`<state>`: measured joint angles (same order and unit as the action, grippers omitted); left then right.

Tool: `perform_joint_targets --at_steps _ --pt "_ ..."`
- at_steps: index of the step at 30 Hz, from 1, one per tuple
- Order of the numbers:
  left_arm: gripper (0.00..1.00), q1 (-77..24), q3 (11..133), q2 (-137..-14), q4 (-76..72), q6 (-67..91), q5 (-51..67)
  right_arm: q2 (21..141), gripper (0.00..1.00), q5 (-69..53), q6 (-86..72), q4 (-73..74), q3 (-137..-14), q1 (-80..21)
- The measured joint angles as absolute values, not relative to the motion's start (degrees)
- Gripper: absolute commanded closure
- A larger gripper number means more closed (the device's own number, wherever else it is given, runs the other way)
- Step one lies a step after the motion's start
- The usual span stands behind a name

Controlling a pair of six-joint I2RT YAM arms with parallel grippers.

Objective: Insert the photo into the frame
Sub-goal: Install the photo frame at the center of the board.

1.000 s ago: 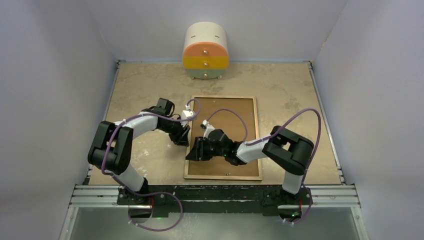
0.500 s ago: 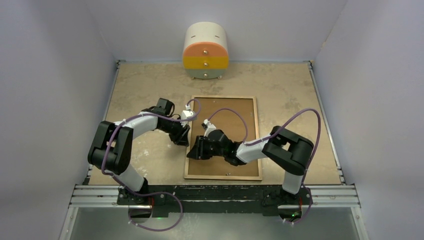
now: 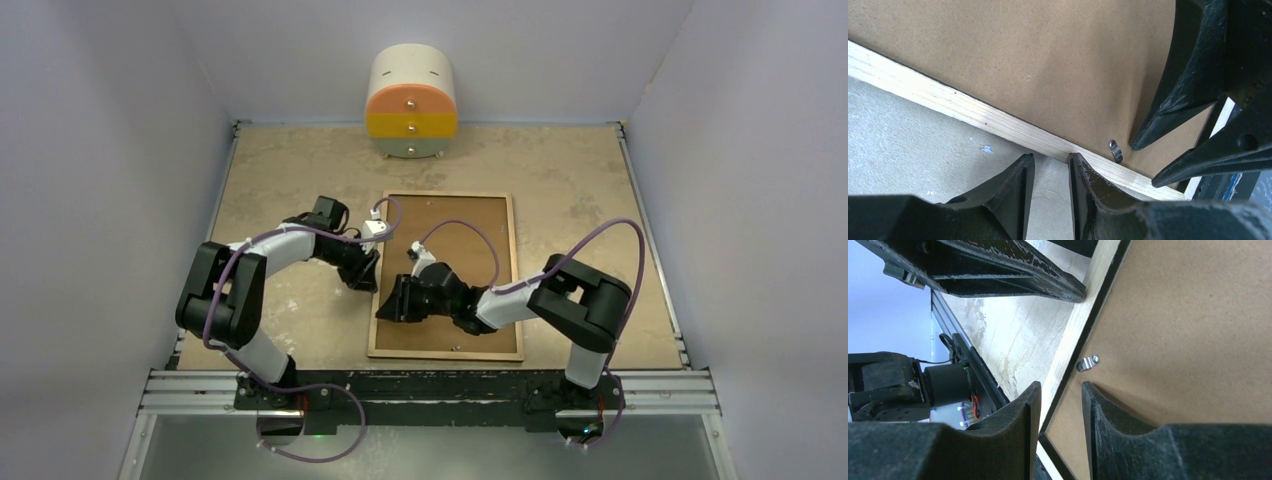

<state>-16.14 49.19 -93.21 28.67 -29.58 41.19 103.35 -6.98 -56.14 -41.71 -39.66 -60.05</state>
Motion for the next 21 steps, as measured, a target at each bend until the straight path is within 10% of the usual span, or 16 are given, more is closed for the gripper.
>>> perform_joint_targets --at_steps 21 --pt "0.67 -16.12 49.34 -93.34 28.91 -29.65 41.19 106.24 0.61 -7.18 -56.71 -43.05 -42.15 -60.12"
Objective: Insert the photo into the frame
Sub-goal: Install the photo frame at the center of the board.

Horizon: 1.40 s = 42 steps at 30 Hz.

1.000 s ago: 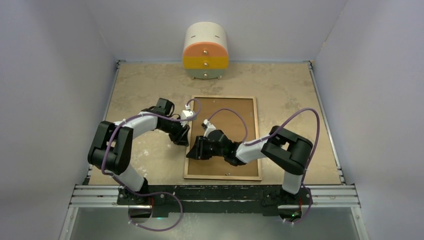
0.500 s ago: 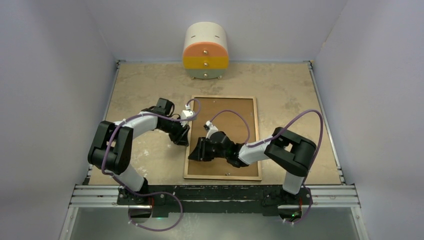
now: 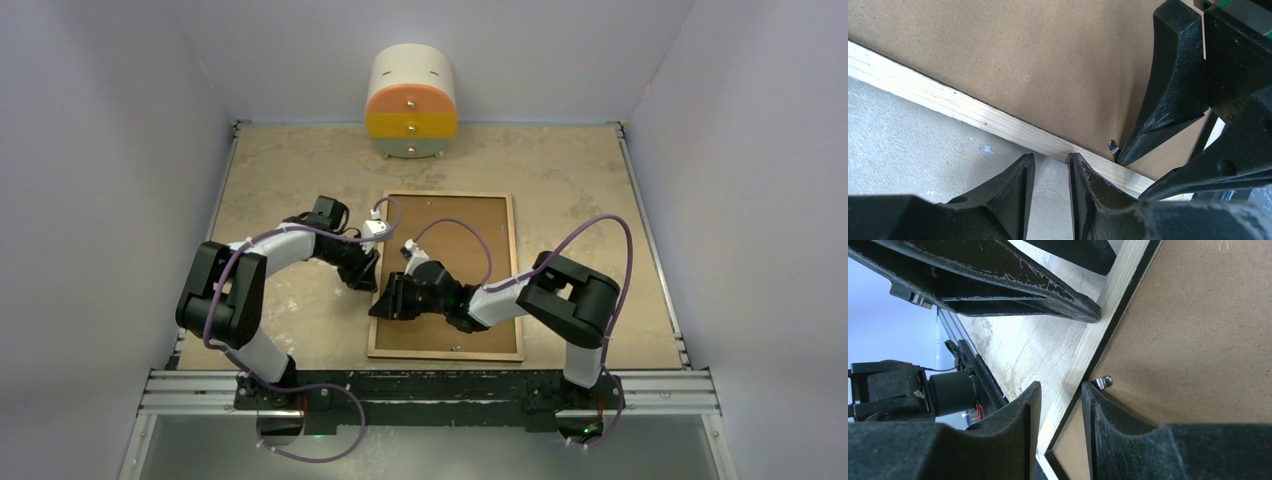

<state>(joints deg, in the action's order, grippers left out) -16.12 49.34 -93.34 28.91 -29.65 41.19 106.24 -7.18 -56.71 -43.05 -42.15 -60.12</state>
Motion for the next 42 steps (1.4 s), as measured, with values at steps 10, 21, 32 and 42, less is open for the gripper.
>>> perform_joint_targets --at_steps 10,21,32,42 --pt "0.65 -15.75 49.71 -93.08 29.61 -30.65 41.15 102.83 0.46 -9.26 -56.18 -40.05 -41.89 -59.86" --pt "0.70 -8.97 59.20 -95.15 23.70 -22.79 43.79 92.75 0.34 -15.09 -50.61 -35.33 -43.72 -47.86" --pt "0.70 -8.75 59.37 -103.28 18.96 -15.55 46.52 107.20 0.43 -15.55 -44.10 -30.28 -56.75 -41.39" --pt "0.73 -8.75 59.22 -105.49 16.99 -15.09 47.27 117.40 0.47 -16.27 -45.36 -31.79 -64.10 -41.30"
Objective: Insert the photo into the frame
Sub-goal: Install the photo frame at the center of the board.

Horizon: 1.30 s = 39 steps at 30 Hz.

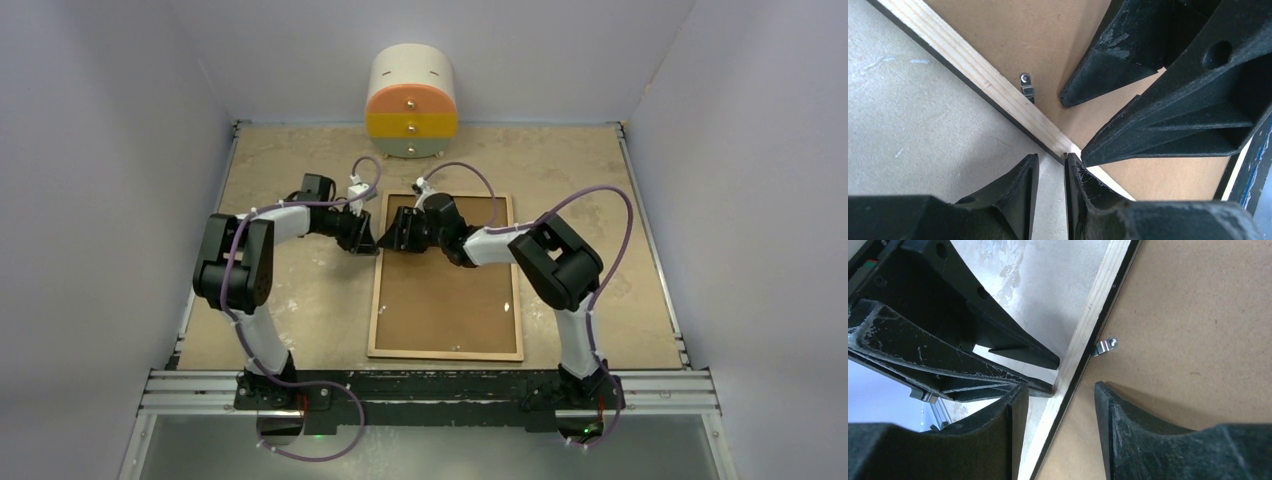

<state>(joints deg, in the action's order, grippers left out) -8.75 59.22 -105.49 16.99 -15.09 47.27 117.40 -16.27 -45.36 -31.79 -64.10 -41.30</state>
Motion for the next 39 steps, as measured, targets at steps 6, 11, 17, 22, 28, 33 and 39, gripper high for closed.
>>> perform_joint_targets --at_steps 6,11,17,22,28,33,39 --pt "0.73 -8.12 59.16 -105.89 16.03 -14.98 47.18 119.31 0.48 -17.15 -46.22 -32.23 -66.11 -40.97" --pt "0.73 -7.94 58.54 -105.97 15.64 -15.20 46.61 120.84 0.49 -16.71 -46.54 -32.69 -67.99 -40.93" --pt "0.73 -8.03 58.02 -106.06 15.66 -15.62 46.85 121.86 0.50 -16.21 -46.92 -32.91 -69.19 -40.93" --pt "0.73 -8.03 57.98 -106.06 15.68 -16.05 46.92 121.89 0.48 -16.23 -46.96 -32.86 -69.23 -40.93" --pt "0.68 -7.92 58.15 -105.60 18.20 -18.09 46.98 119.77 0.30 -17.08 -47.53 -32.21 -68.38 -40.71" --pt "0.58 -7.51 58.70 -103.26 23.70 -22.26 46.00 107.09 0.09 -17.45 -47.44 -29.78 -61.95 -38.44" --pt "0.53 -8.54 56.53 -96.09 26.98 -28.69 41.98 88.40 0.01 -8.64 -46.22 -23.99 -52.62 -27.33"
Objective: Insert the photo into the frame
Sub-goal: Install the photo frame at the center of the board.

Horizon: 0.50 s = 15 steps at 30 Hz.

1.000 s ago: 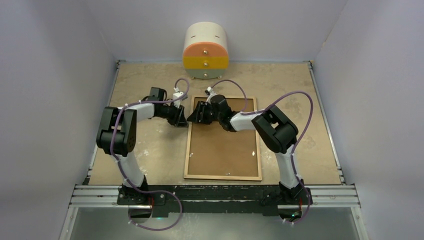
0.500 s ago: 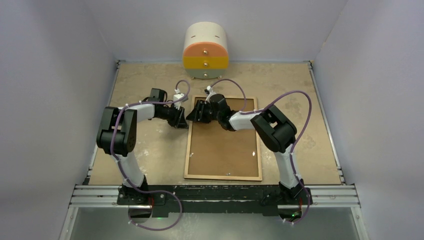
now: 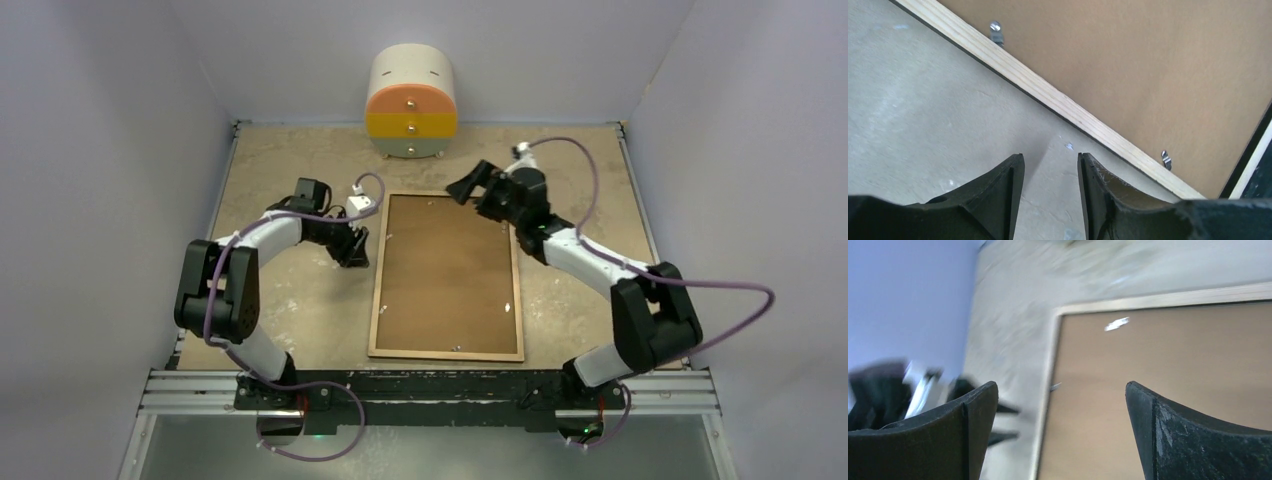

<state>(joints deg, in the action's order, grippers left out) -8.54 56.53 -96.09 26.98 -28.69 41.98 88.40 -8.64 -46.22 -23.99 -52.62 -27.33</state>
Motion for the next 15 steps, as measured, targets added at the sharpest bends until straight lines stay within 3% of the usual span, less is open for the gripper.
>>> perform_joint_targets --at_steps 7,15 --pt "0.52 -16.86 48.07 -90.17 26.87 -34.92 30.55 84.82 0.01 -0.03 -46.04 -17.63 -43.88 -10.96" --pt "0.51 -21.28 45.63 -87.88 25.82 -37.43 24.82 96.38 0.01 -4.16 -46.30 -18.13 -46.04 -9.39"
